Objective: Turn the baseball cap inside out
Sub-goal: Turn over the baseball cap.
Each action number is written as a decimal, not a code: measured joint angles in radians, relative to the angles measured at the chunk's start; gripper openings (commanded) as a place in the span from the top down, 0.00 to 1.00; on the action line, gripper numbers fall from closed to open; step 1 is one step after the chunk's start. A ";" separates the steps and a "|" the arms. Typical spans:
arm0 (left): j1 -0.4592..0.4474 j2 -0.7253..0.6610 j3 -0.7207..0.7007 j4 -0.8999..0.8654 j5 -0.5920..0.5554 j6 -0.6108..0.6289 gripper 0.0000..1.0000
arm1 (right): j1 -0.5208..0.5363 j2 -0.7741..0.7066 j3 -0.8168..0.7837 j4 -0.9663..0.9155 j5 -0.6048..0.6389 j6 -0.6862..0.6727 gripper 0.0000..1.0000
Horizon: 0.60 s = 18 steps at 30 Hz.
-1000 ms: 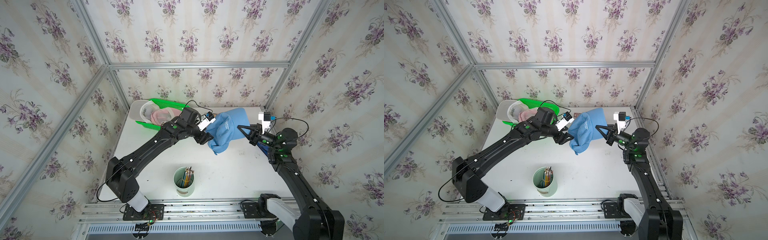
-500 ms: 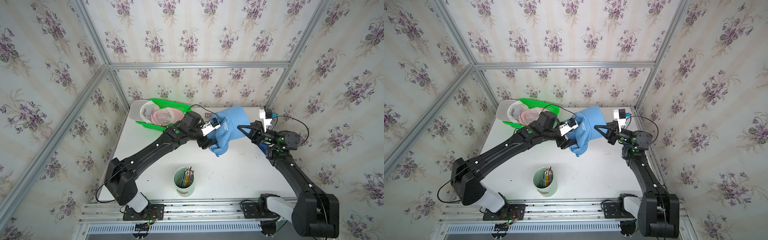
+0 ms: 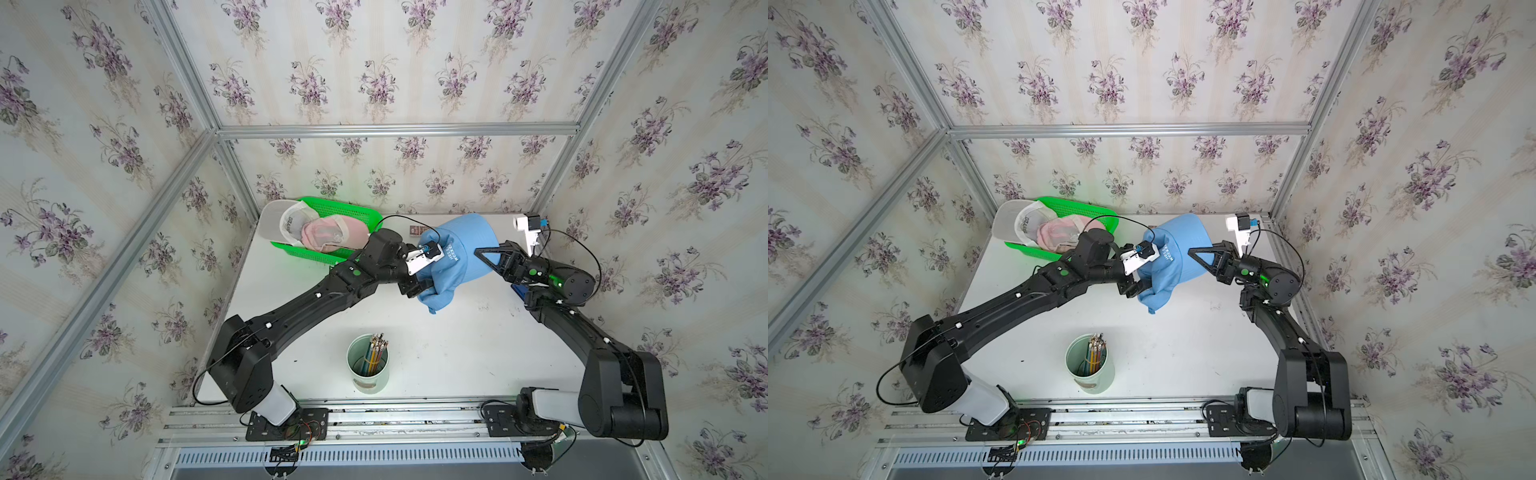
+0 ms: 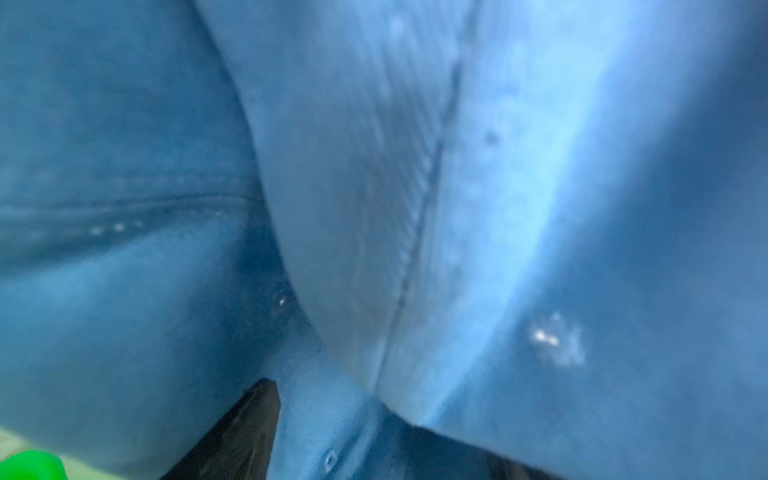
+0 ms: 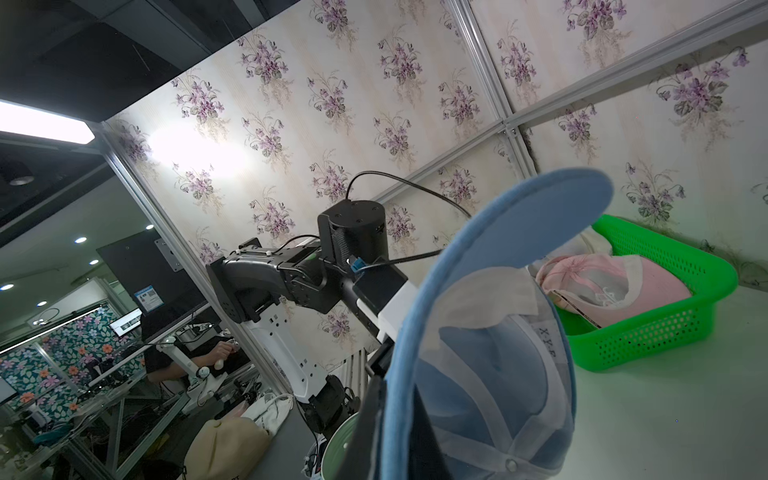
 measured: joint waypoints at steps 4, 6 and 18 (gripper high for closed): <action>0.000 0.006 0.001 0.055 0.045 -0.013 0.31 | 0.001 -0.002 -0.008 0.006 0.000 0.011 1.00; 0.000 0.012 0.008 0.064 0.075 -0.014 0.39 | 0.002 -0.002 -0.014 0.012 0.001 0.014 1.00; 0.000 0.031 0.006 0.092 0.230 -0.035 0.97 | -0.005 0.021 -0.003 0.017 -0.003 0.001 1.00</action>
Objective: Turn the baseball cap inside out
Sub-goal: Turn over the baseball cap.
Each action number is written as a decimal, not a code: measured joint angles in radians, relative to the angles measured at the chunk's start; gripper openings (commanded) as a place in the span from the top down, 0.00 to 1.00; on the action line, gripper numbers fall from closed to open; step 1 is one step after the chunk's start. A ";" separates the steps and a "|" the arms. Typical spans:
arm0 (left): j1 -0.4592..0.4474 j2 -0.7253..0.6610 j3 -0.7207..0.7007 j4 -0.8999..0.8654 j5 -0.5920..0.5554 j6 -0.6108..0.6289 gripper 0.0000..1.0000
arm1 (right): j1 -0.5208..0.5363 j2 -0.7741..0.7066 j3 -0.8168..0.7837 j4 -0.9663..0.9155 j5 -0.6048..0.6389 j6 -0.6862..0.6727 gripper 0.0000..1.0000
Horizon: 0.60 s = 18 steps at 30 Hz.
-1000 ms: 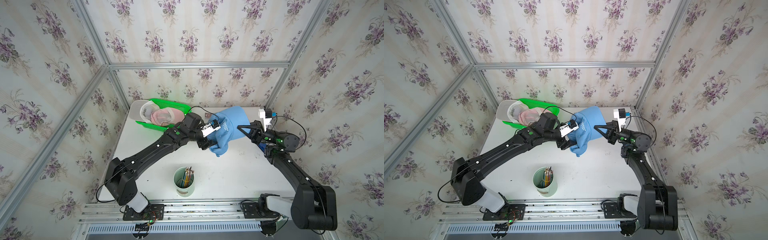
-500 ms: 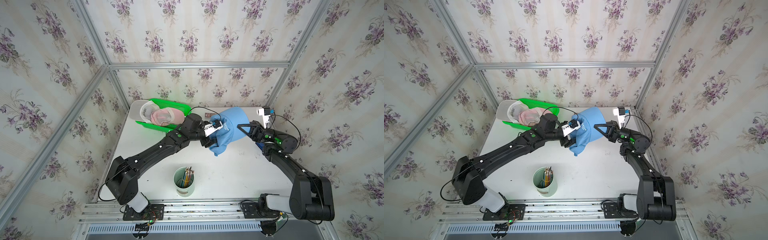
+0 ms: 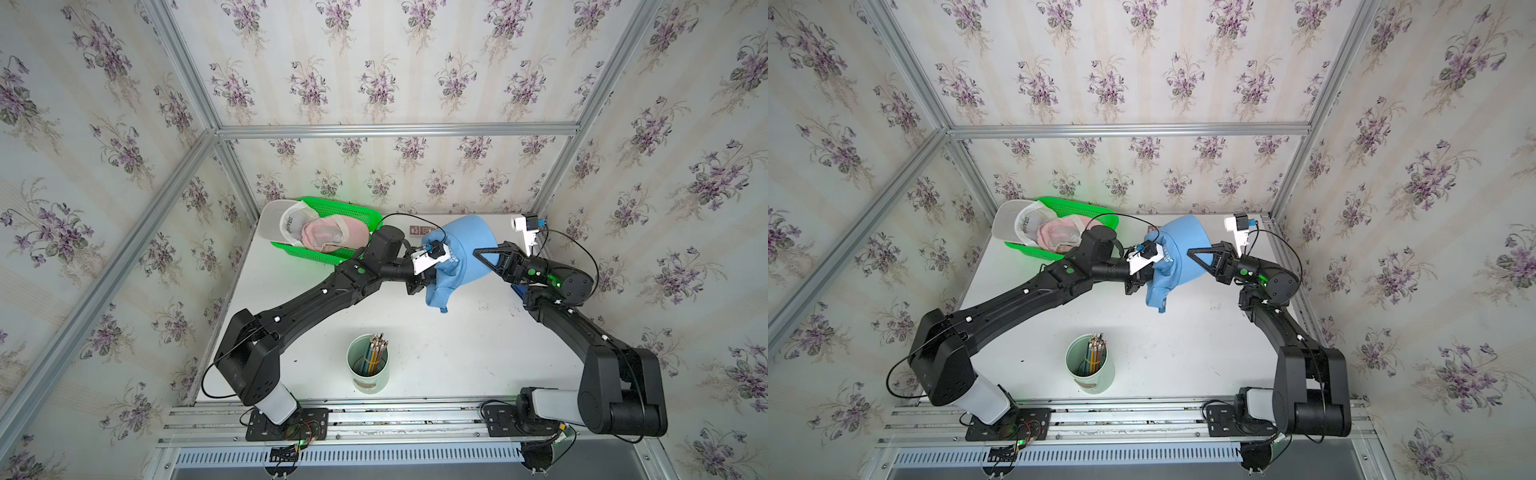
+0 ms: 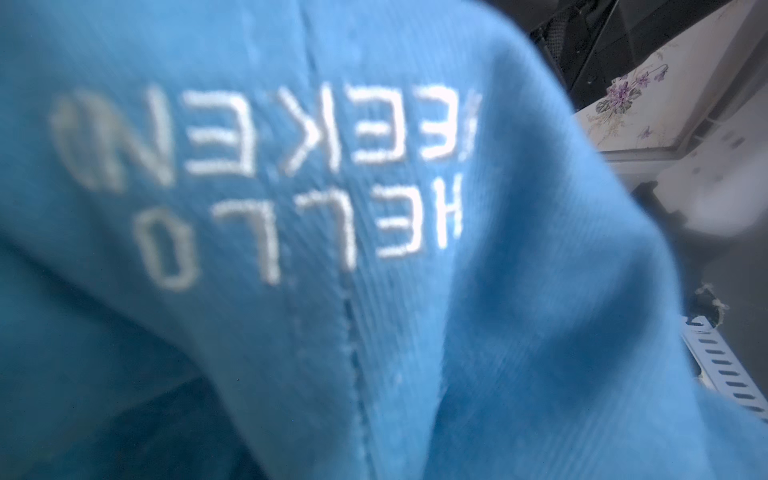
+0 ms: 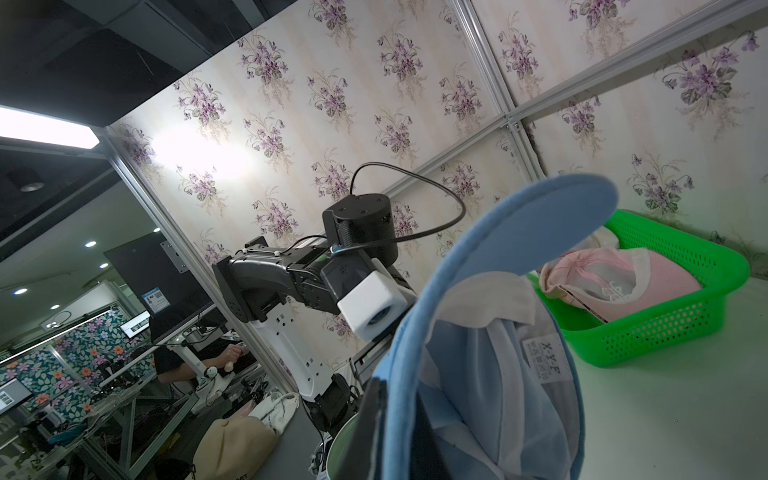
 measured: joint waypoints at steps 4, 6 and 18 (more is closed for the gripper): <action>0.001 -0.001 0.057 -0.083 -0.074 0.002 0.98 | -0.044 -0.039 -0.011 -0.108 0.005 -0.129 1.00; 0.002 -0.006 0.099 -0.144 -0.141 0.012 0.99 | -0.052 -0.097 0.027 -0.395 0.025 -0.332 1.00; -0.009 0.031 0.238 -0.398 -0.438 0.033 1.00 | 0.027 -0.109 0.226 -1.453 0.280 -1.022 1.00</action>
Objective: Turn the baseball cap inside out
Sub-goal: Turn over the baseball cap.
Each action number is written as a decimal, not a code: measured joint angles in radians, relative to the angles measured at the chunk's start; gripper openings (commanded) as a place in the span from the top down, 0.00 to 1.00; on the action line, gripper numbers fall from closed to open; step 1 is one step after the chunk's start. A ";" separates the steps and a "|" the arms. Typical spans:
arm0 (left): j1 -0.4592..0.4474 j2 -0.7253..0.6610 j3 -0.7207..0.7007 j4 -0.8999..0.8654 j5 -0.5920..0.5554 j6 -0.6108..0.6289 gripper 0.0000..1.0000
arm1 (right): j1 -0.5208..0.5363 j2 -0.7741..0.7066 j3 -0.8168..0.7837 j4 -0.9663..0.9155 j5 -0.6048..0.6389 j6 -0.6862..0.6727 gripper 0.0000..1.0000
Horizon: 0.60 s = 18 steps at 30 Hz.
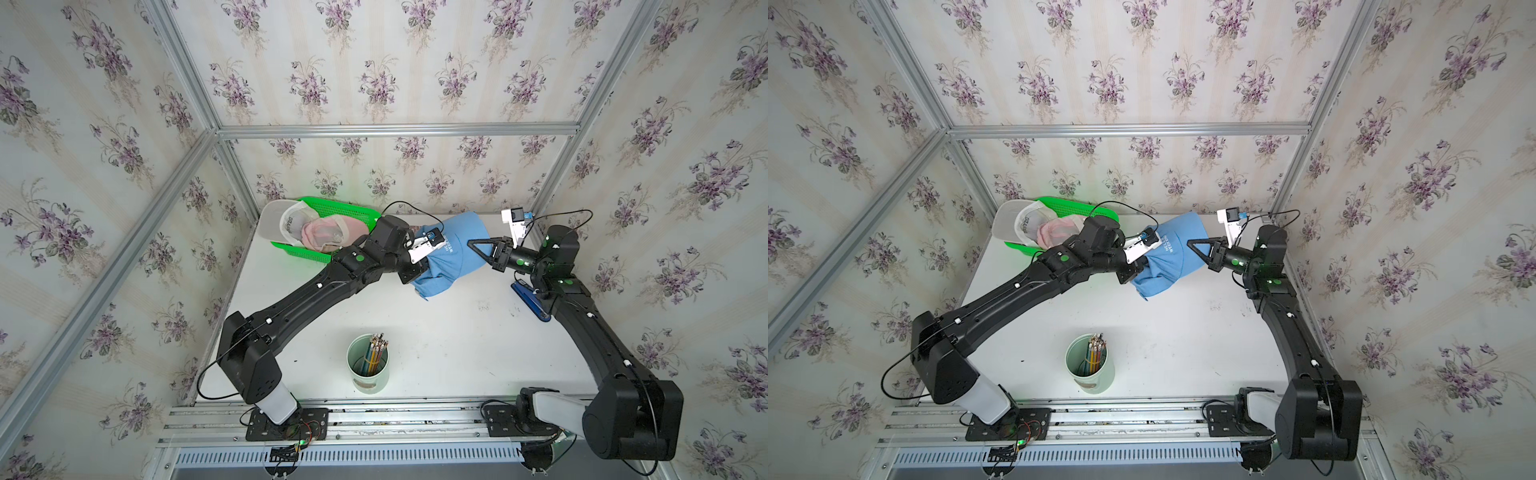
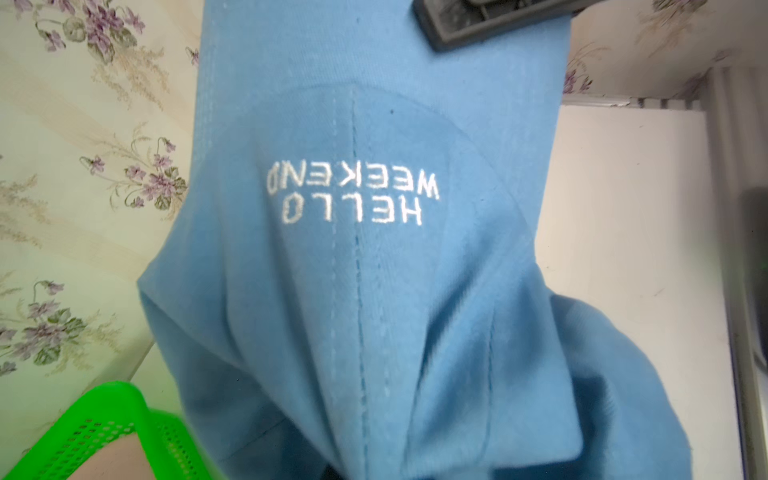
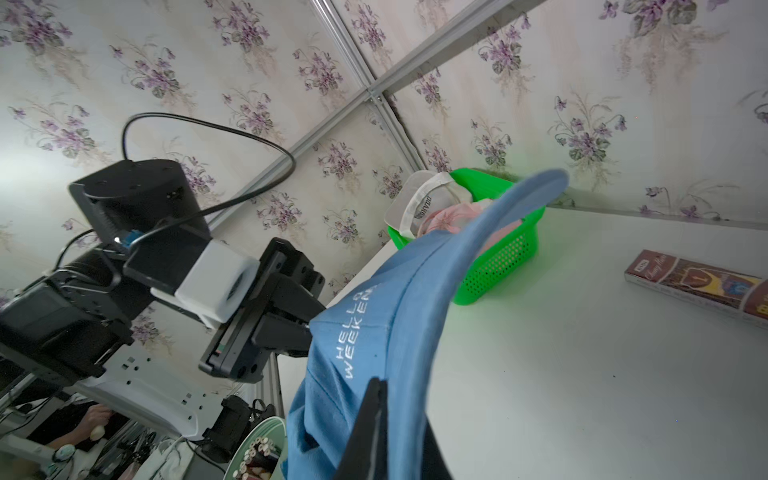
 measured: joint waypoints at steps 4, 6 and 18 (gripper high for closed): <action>-0.005 0.039 0.078 -0.092 -0.078 -0.007 1.00 | 0.014 0.002 0.004 -0.064 0.067 -0.041 1.00; -0.006 0.052 0.108 -0.129 -0.097 -0.008 1.00 | 0.020 0.008 0.010 -0.084 0.087 -0.055 1.00; 0.018 0.163 0.257 -0.268 -0.221 -0.203 1.00 | 0.053 0.012 0.037 -0.127 0.366 -0.092 0.48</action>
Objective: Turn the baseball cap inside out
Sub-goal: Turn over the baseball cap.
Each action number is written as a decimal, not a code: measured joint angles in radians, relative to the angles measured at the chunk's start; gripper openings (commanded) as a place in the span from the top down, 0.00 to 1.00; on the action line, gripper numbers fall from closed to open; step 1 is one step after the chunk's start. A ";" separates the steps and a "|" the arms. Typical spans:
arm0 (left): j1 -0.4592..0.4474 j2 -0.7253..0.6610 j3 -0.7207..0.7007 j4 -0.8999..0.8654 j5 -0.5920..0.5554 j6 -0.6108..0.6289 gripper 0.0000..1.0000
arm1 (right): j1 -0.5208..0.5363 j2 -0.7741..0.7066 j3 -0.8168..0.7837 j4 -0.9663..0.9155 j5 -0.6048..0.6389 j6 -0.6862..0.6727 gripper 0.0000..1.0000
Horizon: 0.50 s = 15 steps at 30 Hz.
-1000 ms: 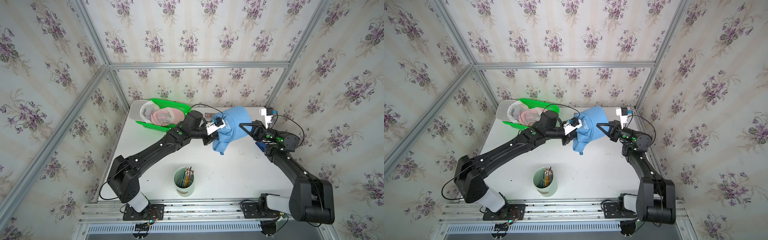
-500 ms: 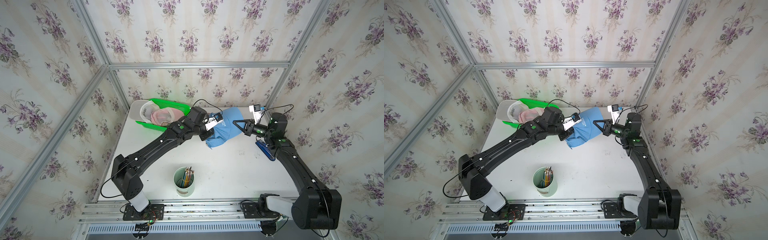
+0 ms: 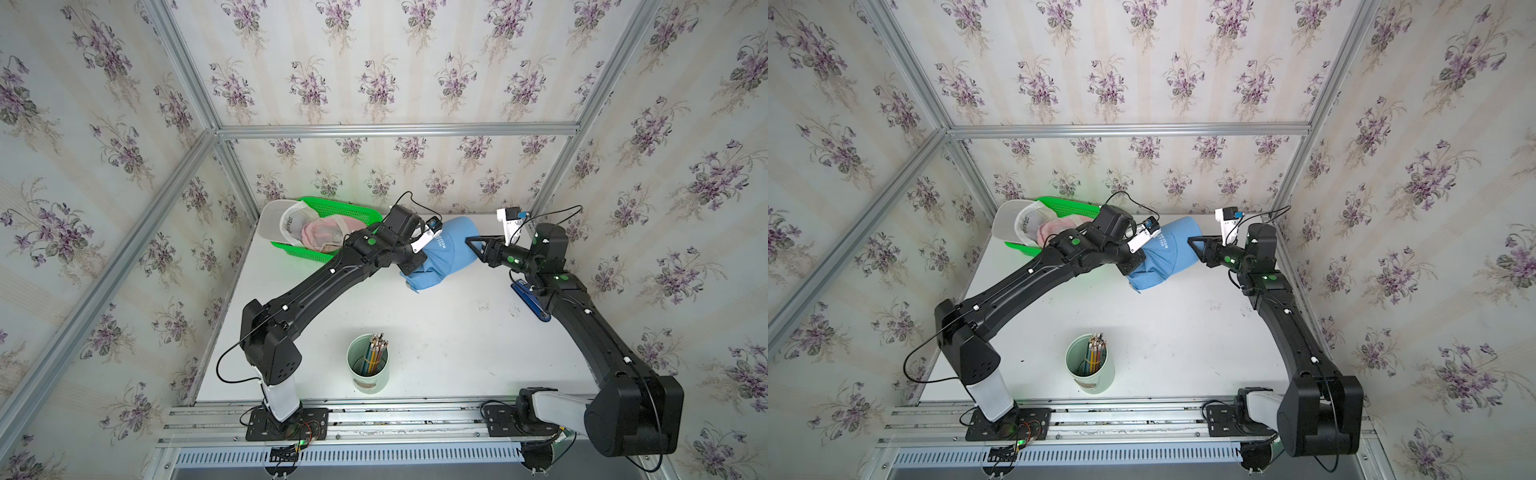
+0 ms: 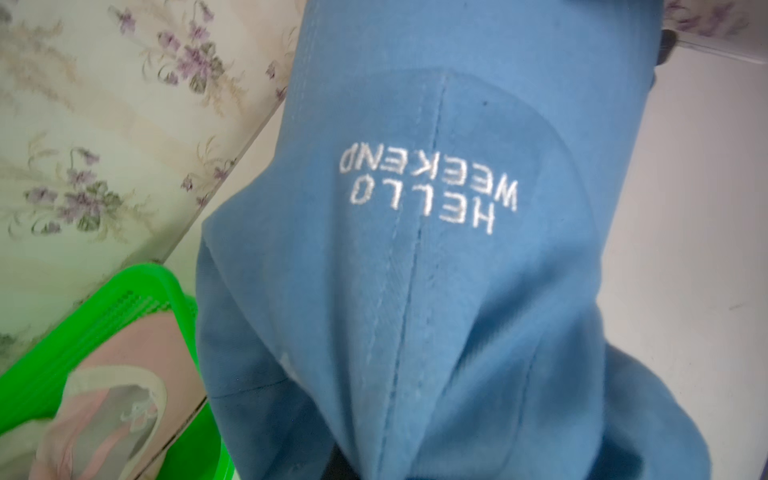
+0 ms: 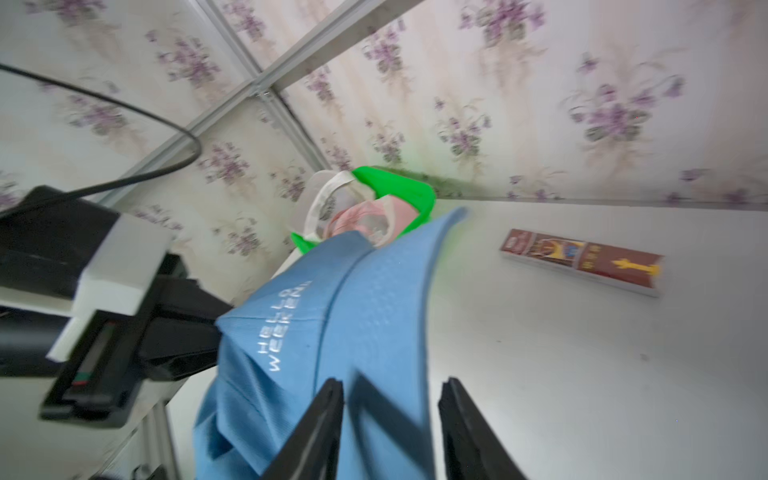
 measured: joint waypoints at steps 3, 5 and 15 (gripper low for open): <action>0.042 0.048 0.035 -0.006 -0.049 -0.117 1.00 | 0.004 -0.032 -0.030 0.005 0.066 0.018 0.44; 0.072 0.061 0.042 -0.006 -0.050 -0.198 1.00 | 0.006 -0.056 -0.063 0.029 0.075 0.028 0.40; 0.090 0.122 0.209 0.021 -0.022 -0.477 1.00 | 0.173 -0.120 -0.298 0.285 0.060 0.126 0.31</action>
